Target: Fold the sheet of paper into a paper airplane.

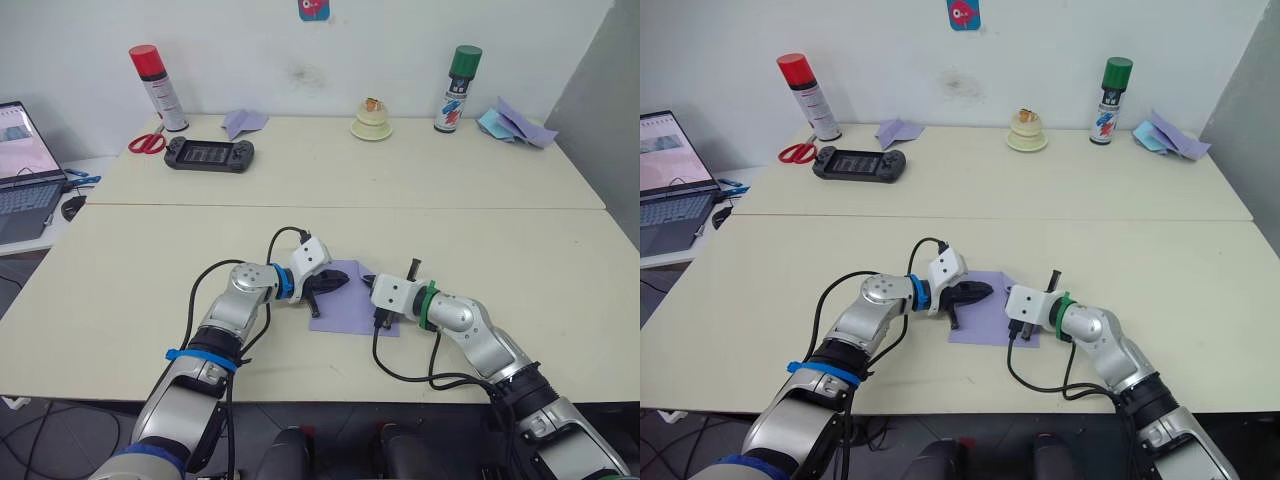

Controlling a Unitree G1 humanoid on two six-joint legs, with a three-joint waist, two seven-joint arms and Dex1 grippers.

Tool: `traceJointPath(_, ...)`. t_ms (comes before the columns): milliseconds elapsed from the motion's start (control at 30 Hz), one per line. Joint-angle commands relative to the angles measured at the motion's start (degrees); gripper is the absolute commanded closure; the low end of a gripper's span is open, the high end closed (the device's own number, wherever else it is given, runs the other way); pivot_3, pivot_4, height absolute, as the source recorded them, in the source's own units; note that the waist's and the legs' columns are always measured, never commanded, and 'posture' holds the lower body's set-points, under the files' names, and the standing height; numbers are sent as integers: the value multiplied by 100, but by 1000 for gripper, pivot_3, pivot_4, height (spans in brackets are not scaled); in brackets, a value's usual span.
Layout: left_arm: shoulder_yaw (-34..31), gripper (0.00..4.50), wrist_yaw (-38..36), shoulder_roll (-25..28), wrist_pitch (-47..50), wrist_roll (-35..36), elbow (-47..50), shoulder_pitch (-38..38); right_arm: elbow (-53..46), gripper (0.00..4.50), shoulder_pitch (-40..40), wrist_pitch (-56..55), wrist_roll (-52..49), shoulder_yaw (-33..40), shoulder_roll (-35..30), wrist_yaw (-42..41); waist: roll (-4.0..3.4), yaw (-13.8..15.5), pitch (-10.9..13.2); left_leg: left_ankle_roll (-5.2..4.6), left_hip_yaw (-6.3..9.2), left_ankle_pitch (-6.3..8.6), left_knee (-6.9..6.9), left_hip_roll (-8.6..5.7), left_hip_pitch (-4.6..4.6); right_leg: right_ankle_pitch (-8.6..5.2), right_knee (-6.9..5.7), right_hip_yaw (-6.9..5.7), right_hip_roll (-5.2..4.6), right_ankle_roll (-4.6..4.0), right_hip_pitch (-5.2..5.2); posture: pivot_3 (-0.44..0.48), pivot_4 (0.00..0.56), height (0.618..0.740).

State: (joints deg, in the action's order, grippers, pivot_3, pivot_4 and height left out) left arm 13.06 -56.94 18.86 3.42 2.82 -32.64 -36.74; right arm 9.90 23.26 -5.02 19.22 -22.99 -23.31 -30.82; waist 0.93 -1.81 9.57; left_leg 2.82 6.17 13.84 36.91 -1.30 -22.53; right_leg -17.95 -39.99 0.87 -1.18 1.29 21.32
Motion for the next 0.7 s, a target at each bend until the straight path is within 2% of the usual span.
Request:
traceJointPath(33,62,4500,18,31,110,-126,-148,64,-48,4472,-64,136,86,-163,128,-123,1,-1,-1,0,0,0,0,0,1,0,0,1,0,0,0,0,150,722)
traceJointPath(333,88,4500,7,22,114,-140,-95,112,-230,4472,-185,672,177,-190,351,-69,3,-5,-15,0,1,0,-1,2,8,0,0,1,1,0,-5,0,150,722)
traceJointPath(700,108,4500,5,8,114,-149,-56,159,-375,4472,-297,706,134,-81,530,-33,3,-5,-22,0,0,0,-3,2,10,-1,0,1,1,1,-6,0,150,722)
